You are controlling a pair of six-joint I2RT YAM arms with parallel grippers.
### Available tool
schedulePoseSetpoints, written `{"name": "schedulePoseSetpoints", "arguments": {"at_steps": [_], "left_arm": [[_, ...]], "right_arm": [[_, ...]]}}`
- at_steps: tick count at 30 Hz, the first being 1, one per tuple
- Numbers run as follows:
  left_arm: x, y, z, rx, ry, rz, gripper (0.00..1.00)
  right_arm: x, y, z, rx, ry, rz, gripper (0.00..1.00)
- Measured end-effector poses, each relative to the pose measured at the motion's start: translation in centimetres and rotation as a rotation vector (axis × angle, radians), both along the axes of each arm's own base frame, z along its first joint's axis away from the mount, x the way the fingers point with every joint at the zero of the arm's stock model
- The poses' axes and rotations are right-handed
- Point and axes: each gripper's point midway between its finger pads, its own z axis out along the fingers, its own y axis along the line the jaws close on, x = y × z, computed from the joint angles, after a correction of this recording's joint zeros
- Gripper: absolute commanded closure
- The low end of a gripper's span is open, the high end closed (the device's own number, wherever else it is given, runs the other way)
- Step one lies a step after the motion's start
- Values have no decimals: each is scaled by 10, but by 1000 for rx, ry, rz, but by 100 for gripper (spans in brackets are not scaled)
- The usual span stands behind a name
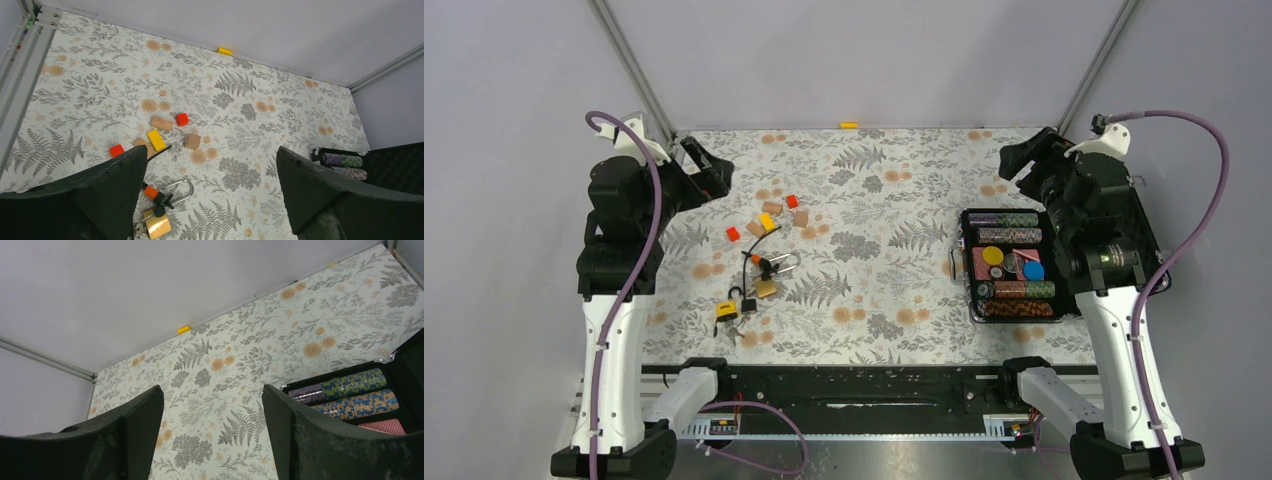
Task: Lock with the key
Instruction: Pick up the lock from the center of the board.
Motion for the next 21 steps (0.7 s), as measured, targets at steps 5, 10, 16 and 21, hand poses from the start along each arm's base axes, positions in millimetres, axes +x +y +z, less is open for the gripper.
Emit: {"name": "schedulePoseSetpoints", "arguments": {"at_steps": [5,10,16,21], "left_arm": [[-3,-5,-4,-29,9,-15,1],[-9,-6,-29,-73,55,-4,1],[-4,-13,-68,-200,189,21,1],[5,-29,-132,-288,341,-22,1]], "right_arm": [[7,8,-12,80,13,13,22],[19,14,-36,162,100,-3,1],[30,22,-76,188,233,8,0],[31,21,-103,165,272,7,2]]}}
